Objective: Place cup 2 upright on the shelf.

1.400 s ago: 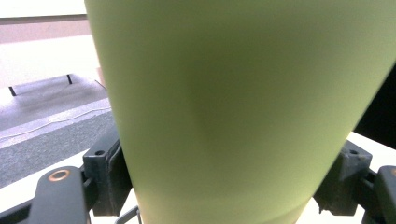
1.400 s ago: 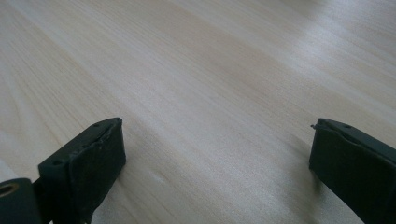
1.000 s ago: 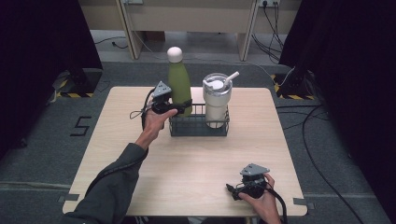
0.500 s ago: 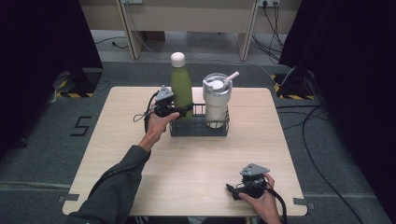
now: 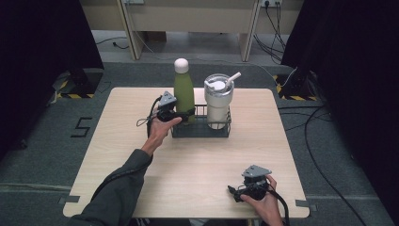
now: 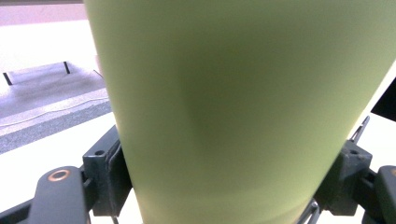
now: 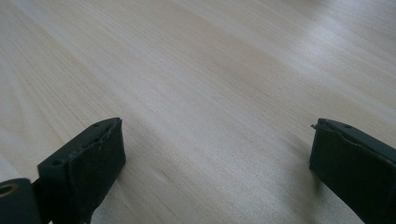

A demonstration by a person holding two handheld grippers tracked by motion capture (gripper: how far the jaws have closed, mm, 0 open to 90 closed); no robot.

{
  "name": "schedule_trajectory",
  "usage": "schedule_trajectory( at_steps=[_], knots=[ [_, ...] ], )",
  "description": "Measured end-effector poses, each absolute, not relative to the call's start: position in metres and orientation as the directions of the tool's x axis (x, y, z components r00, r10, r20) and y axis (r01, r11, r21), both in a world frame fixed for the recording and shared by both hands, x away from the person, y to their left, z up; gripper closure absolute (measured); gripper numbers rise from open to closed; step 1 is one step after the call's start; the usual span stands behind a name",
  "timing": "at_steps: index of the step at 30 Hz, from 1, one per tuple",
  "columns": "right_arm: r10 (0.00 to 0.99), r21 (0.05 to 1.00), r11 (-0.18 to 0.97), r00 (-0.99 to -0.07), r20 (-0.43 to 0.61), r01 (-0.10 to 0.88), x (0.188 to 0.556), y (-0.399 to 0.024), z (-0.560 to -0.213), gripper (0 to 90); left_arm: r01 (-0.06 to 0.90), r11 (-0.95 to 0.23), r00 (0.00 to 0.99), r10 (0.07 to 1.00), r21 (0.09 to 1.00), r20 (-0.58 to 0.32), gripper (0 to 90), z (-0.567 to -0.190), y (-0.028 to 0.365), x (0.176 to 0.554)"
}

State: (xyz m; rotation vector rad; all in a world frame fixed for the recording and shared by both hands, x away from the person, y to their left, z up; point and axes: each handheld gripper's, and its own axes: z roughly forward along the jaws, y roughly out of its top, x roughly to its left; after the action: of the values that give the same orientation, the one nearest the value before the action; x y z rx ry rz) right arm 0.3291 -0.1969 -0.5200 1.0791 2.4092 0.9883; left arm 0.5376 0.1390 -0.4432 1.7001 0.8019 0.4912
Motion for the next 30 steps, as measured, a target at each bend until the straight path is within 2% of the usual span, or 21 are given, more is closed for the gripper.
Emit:
schedule_trajectory(
  at_steps=[30],
  knots=[
    [0.748, 0.706, 0.475, -0.663, -0.009, 0.526, 0.329, -0.197, -0.52, 4.0, 0.253, -0.144, 0.683, 0.727, 0.957, -0.071, 20.6, -0.454, 0.14, 0.538]
  ],
)
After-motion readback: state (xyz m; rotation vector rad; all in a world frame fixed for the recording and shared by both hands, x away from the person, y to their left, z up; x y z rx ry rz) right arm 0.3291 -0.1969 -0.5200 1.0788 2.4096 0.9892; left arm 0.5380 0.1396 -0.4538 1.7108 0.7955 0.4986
